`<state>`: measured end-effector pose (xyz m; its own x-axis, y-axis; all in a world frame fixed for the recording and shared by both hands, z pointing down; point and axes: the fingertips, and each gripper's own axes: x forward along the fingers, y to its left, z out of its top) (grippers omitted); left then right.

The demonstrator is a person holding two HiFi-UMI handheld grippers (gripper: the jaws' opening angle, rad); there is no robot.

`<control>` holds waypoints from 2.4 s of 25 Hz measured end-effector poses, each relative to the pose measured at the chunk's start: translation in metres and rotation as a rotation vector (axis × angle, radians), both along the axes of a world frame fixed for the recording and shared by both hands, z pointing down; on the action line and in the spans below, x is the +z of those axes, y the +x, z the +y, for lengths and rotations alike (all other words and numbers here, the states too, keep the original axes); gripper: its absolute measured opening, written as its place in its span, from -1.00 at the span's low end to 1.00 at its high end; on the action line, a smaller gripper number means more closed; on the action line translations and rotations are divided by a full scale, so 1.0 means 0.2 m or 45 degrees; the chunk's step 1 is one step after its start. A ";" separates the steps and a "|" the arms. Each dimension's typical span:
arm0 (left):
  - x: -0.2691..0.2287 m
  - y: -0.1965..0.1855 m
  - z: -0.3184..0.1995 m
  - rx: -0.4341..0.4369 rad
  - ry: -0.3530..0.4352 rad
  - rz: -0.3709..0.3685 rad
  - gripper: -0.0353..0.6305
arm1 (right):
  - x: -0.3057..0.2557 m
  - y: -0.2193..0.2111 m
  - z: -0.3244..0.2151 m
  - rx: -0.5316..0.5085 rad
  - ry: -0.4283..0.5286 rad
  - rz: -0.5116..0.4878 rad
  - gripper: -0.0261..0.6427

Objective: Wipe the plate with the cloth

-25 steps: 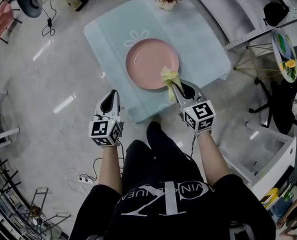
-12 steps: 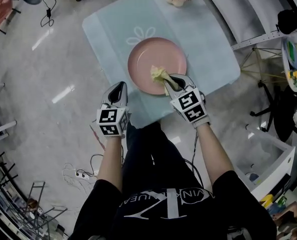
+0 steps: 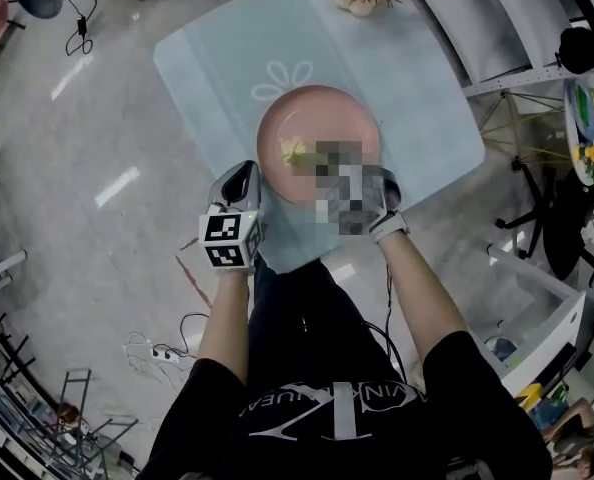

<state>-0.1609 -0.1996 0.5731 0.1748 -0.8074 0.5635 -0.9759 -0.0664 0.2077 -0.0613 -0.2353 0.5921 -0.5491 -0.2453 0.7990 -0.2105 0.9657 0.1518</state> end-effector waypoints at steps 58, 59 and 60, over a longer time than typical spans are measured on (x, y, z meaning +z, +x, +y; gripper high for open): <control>0.07 0.03 -0.06 0.074 -0.034 0.046 -0.89 | 0.17 0.39 -0.08 0.201 0.032 0.404 -0.82; 0.07 0.03 -0.06 0.072 -0.035 0.050 -0.89 | 0.17 0.38 -0.05 0.187 0.020 0.399 -0.82; 0.07 0.03 -0.06 0.071 -0.035 0.053 -0.89 | 0.17 0.37 -0.02 0.173 0.009 0.395 -0.81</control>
